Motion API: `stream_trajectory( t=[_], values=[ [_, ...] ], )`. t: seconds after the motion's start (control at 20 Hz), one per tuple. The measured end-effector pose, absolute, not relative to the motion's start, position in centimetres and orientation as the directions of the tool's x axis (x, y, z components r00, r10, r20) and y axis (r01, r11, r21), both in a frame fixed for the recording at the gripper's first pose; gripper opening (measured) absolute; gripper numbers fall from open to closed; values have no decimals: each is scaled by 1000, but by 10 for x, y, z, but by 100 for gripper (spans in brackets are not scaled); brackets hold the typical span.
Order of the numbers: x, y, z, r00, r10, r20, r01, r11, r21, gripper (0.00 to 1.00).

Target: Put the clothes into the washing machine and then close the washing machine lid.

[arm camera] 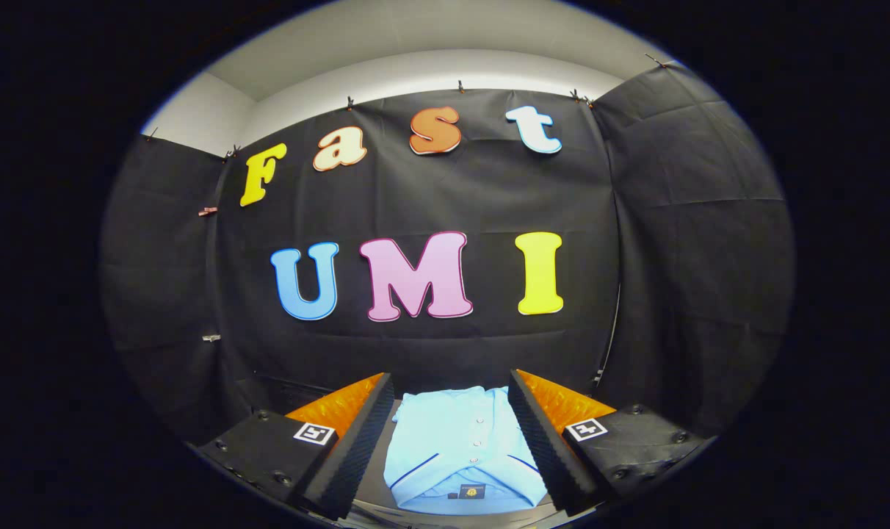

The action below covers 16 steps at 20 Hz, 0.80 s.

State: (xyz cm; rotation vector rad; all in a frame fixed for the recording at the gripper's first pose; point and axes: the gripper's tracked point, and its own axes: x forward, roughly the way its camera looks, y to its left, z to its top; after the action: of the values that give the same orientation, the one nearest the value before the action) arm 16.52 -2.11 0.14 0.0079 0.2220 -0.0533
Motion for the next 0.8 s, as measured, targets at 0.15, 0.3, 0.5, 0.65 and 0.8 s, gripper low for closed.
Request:
stream_trajectory(
  t=[0.15, 0.3, 0.5, 0.65, 0.8],
  values=[
    [196, -33, -24, 954, -74, -292, 77, 997, -2, 98],
    [222, -37, -51, 928, -68, -367, 83, 996, 25, 98],
    [248, -54, -86, 888, -100, -448, 116, 993, 9, 98],
    [259, -65, -116, 846, -114, -520, 139, 990, 8, 98],
    [274, -71, -145, 806, -120, -579, 152, 988, 5, 98]
  ],
)
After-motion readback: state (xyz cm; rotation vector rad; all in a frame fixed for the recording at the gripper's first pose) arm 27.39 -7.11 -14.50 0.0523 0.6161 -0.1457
